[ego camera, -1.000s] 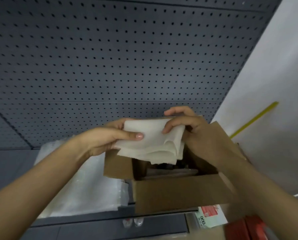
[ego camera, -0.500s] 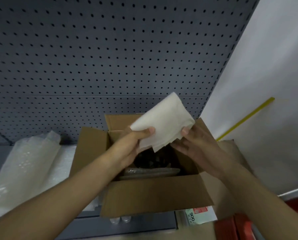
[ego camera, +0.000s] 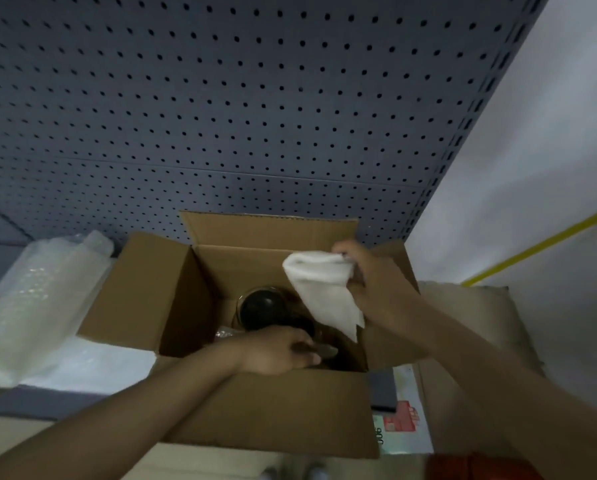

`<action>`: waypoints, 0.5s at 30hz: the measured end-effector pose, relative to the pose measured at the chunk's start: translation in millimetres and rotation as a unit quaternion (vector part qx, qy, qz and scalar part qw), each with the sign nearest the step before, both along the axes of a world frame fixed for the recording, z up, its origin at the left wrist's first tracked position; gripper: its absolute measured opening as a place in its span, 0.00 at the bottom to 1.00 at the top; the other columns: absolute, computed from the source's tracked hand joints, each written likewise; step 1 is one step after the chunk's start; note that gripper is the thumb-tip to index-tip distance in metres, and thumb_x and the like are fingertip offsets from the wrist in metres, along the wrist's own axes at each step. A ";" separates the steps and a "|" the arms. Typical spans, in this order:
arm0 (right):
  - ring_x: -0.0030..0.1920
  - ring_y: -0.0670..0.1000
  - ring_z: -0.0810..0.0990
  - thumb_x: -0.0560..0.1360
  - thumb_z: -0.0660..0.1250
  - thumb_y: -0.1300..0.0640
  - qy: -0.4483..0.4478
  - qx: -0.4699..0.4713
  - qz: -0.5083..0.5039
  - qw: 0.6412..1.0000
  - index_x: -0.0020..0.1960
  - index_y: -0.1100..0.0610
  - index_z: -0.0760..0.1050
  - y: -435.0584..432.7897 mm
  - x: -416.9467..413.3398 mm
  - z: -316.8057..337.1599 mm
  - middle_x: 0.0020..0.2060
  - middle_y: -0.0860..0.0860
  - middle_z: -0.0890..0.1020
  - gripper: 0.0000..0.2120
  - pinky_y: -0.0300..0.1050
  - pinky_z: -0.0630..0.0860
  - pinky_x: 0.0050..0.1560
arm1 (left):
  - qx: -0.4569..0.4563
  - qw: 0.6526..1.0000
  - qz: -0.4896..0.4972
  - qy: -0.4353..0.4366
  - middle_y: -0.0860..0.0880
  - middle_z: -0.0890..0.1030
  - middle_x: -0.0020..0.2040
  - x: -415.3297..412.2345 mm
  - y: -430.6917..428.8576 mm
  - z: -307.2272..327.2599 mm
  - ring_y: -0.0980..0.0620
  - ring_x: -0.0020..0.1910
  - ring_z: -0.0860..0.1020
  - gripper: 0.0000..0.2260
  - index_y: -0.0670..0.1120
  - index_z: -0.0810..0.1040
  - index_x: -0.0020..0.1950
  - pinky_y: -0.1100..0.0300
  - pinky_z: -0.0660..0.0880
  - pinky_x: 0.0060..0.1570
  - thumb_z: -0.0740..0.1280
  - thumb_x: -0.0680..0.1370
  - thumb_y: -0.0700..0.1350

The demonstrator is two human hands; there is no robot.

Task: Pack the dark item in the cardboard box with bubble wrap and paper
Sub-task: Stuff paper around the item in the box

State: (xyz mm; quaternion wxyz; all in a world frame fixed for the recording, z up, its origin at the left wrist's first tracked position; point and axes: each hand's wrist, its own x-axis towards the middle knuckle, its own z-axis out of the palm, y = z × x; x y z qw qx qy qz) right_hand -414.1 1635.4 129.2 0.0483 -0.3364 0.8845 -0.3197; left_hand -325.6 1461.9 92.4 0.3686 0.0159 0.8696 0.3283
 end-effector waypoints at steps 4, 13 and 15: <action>0.42 0.61 0.79 0.75 0.59 0.68 -0.027 0.059 0.095 0.993 0.58 0.56 0.71 -4.1 -8.2 -17.7 0.44 0.63 0.79 0.14 0.58 0.76 0.42 | -0.001 1.000 -0.002 -0.017 0.53 0.75 0.57 -0.3 8.1 -2.2 0.55 0.55 0.74 0.20 0.50 0.73 0.65 0.61 0.71 0.52 0.57 0.79 0.60; 0.43 0.60 0.80 0.72 0.61 0.69 -0.073 0.118 0.161 0.977 0.55 0.57 0.75 -16.1 -29.4 -31.9 0.44 0.61 0.81 0.15 0.58 0.76 0.43 | -0.047 0.994 -0.026 -0.098 0.49 0.58 0.78 -2.5 5.9 -3.0 0.48 0.74 0.61 0.39 0.53 0.54 0.77 0.53 0.61 0.69 0.51 0.72 0.74; 0.43 0.57 0.80 0.72 0.61 0.69 -0.074 0.128 0.175 0.973 0.52 0.56 0.76 -18.2 -28.7 -33.1 0.44 0.58 0.82 0.14 0.56 0.76 0.42 | -0.047 0.992 -0.044 -0.110 0.49 0.56 0.78 -0.3 4.9 0.1 0.47 0.75 0.59 0.40 0.53 0.52 0.77 0.52 0.60 0.71 0.51 0.72 0.74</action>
